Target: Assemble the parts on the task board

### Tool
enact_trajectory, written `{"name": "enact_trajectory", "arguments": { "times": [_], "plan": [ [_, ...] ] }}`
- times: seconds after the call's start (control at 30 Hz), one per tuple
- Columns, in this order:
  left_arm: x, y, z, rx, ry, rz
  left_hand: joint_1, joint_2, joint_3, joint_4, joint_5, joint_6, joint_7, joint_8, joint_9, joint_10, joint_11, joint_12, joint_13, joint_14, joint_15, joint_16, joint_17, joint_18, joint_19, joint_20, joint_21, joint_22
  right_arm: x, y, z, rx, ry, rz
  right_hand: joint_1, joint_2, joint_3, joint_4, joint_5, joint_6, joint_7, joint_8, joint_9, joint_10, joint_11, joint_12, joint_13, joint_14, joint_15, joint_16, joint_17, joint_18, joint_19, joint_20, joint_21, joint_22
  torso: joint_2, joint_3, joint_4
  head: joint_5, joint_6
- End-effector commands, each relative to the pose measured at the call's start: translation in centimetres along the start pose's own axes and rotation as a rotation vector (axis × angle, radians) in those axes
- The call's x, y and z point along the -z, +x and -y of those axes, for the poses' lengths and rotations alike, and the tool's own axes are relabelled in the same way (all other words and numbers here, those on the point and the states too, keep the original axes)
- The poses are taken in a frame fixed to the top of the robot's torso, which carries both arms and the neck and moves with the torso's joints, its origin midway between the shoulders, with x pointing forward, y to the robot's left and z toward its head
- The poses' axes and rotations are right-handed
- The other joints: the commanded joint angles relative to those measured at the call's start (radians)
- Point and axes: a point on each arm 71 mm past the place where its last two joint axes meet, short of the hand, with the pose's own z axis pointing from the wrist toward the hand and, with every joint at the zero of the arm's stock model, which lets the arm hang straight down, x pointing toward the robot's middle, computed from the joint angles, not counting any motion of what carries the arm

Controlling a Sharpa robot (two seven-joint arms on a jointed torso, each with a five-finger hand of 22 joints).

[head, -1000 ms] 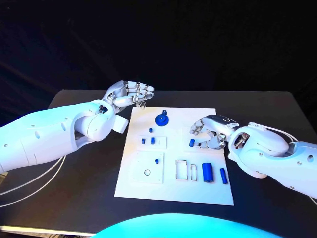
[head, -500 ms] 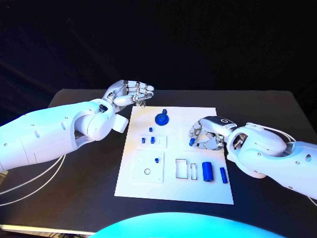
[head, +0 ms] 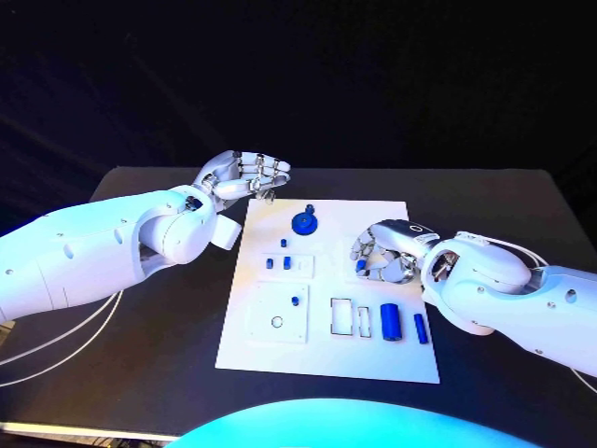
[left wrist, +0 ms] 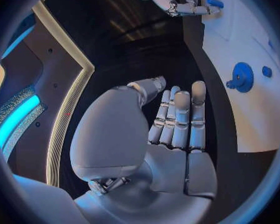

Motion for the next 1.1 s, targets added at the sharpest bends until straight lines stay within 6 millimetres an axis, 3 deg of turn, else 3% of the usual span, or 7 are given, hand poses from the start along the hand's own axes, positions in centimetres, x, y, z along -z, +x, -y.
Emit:
{"name": "enact_trajectory", "arguments": {
  "times": [0.03,0.1,0.13,0.23,0.37,0.5,1.1],
  "plan": [
    [0.0,0.3,0.1,0.007,0.0,-0.033,-0.008,0.001,-0.007,-0.002,-0.003,-0.008,0.003,0.002,-0.002,-0.007,-0.002,0.005,-0.001,-0.005,-0.002,0.003,0.0,0.015,-0.003,0.004,-0.005,-0.001,-0.1,0.4,0.0,0.013,0.002,-0.029,-0.002,0.017,0.03,-0.002,-0.007,0.024,-0.006,0.011,0.002,0.027,-0.007,0.01,0.001,0.024,-0.011,0.004,0.001,-0.007,0.007,-0.004,0.01,0.04,0.0,-0.0007,0.0003,0.0,-0.002],
    [0.0,0.3,0.1,0.007,-0.001,-0.034,-0.008,0.001,-0.007,-0.002,-0.003,-0.008,0.003,0.002,-0.002,-0.007,-0.002,0.005,-0.001,-0.005,-0.002,0.003,0.0,0.015,-0.003,0.004,-0.005,-0.001,-0.1,0.5,0.0,0.018,0.004,-0.031,0.001,0.023,0.053,-0.002,-0.012,0.036,-0.011,0.017,0.004,0.042,-0.013,0.01,0.002,0.024,-0.015,0.004,0.002,-0.008,0.009,-0.007,0.015,0.044,0.0,-0.0008,0.0004,0.001,-0.003],
    [0.0,0.3,0.1,0.007,-0.001,-0.034,-0.008,0.001,-0.007,-0.002,-0.003,-0.008,0.003,0.002,-0.002,-0.007,-0.002,0.005,-0.001,-0.005,-0.002,0.003,0.0,0.015,-0.003,0.004,-0.005,-0.001,-0.1,0.5,0.0,0.02,0.005,-0.033,0.02,0.039,0.107,-0.006,-0.087,0.055,-0.019,0.026,0.01,0.073,-0.022,0.014,0.004,0.026,-0.025,0.006,0.005,-0.01,0.013,-0.015,0.027,0.051,0.0,-0.0009,0.0005,0.0,-0.003],
    [0.0,0.3,0.0,0.008,-0.002,-0.037,-0.008,0.001,-0.007,-0.002,-0.003,-0.008,0.003,0.002,-0.002,-0.007,-0.002,0.005,-0.001,-0.005,-0.002,0.003,0.0,0.015,-0.003,0.004,-0.005,-0.001,-0.1,0.6,0.0,0.027,0.008,-0.036,0.047,0.057,0.202,-0.028,-0.115,0.063,-0.021,0.036,0.022,0.099,-0.029,0.009,0.007,0.027,-0.031,0.007,0.009,-0.012,0.017,-0.023,0.037,0.06,-0.001,-0.001,0.0007,0.0,-0.003],
    [0.0,0.3,0.0,0.009,-0.004,-0.04,-0.008,0.001,-0.007,-0.002,-0.003,-0.008,0.003,0.002,-0.002,-0.007,-0.002,0.005,-0.001,-0.005,-0.002,0.003,0.0,0.015,-0.003,0.004,-0.005,-0.001,-0.1,0.6,-0.1,0.039,0.012,-0.029,0.018,0.025,0.358,-0.095,-0.146,0.057,-0.019,0.053,0.051,0.123,-0.029,-0.002,0.015,0.028,-0.032,0.007,0.009,-0.015,0.017,-0.025,0.048,0.078,-0.001,-0.0008,0.0007,0.0,-0.003],
    [0.0,0.3,0.0,0.008,-0.004,-0.041,-0.008,0.002,-0.008,-0.002,-0.004,-0.009,0.003,0.003,-0.001,-0.008,-0.001,0.006,-0.001,-0.006,-0.001,0.003,-0.002,0.015,-0.004,0.005,-0.006,-0.002,-0.1,0.5,-0.2,0.042,0.01,-0.011,-0.029,0.017,0.429,-0.137,-0.173,0.058,-0.017,0.065,0.071,0.138,-0.032,-0.002,0.025,0.029,-0.033,0.007,0.01,-0.014,0.017,-0.028,0.053,0.089,-0.001,-0.0008,0.0006,0.001,-0.003],
    [-0.1,0.3,0.0,0.006,-0.004,-0.038,-0.007,0.003,-0.008,-0.002,-0.004,-0.01,0.003,0.004,-0.001,-0.01,-0.001,0.007,-0.001,-0.006,-0.001,0.004,-0.001,0.015,-0.004,0.005,-0.006,-0.002,1.4,-2.2,-3.3,-0.007,-0.099,0.117,-0.055,0.011,0.452,-0.167,-0.181,0.058,-0.018,0.075,0.085,0.157,-0.035,0.004,0.035,0.03,-0.036,0.011,0.018,-0.019,0.026,-0.03,0.082,0.102,-0.003,-0.0008,-0.0003,0.001,-0.003]
  ]
}}
